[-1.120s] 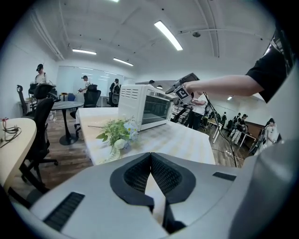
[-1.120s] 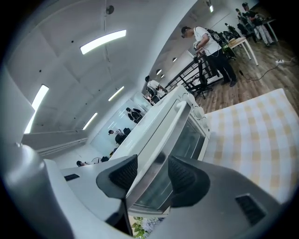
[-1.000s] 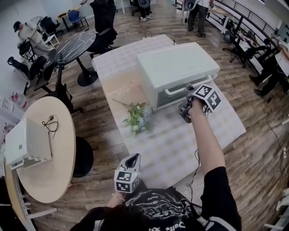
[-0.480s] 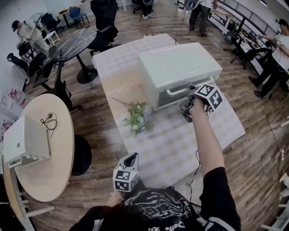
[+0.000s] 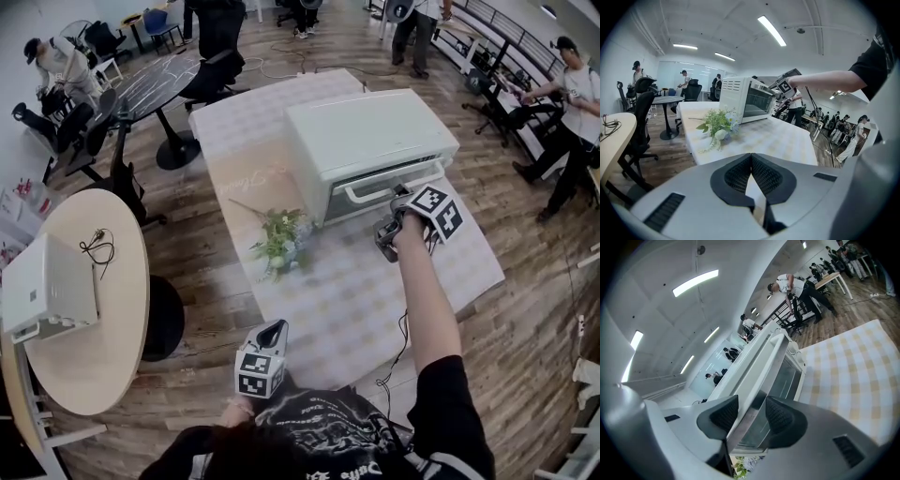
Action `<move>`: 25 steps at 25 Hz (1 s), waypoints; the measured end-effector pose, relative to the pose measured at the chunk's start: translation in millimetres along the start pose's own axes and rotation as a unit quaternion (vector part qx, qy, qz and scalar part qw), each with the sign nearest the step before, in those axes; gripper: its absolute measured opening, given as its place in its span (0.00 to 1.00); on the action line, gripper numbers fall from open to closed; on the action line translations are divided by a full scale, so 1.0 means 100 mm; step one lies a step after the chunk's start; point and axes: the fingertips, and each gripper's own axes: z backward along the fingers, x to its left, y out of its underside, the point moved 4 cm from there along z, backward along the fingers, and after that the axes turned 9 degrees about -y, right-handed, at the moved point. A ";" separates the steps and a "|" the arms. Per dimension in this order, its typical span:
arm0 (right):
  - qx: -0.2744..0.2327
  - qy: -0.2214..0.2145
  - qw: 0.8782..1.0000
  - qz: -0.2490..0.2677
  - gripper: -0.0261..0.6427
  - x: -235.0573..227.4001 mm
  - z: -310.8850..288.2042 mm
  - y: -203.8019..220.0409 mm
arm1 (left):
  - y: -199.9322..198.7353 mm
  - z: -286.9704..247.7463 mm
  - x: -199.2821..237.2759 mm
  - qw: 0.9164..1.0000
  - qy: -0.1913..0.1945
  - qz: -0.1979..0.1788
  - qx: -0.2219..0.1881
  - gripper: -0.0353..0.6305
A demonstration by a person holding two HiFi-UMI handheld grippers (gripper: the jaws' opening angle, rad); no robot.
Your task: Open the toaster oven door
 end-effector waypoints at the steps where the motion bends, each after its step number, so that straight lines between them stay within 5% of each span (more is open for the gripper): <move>1: 0.001 0.000 1.000 -0.002 0.32 -0.01 0.03 0.00 | 0.03 0.00 -0.01 1.000 0.001 0.000 0.002 0.08; 25: -0.007 0.034 0.997 -0.065 0.26 -0.45 0.62 0.22 | 0.11 0.03 -0.33 0.999 0.039 -0.015 -0.002 0.08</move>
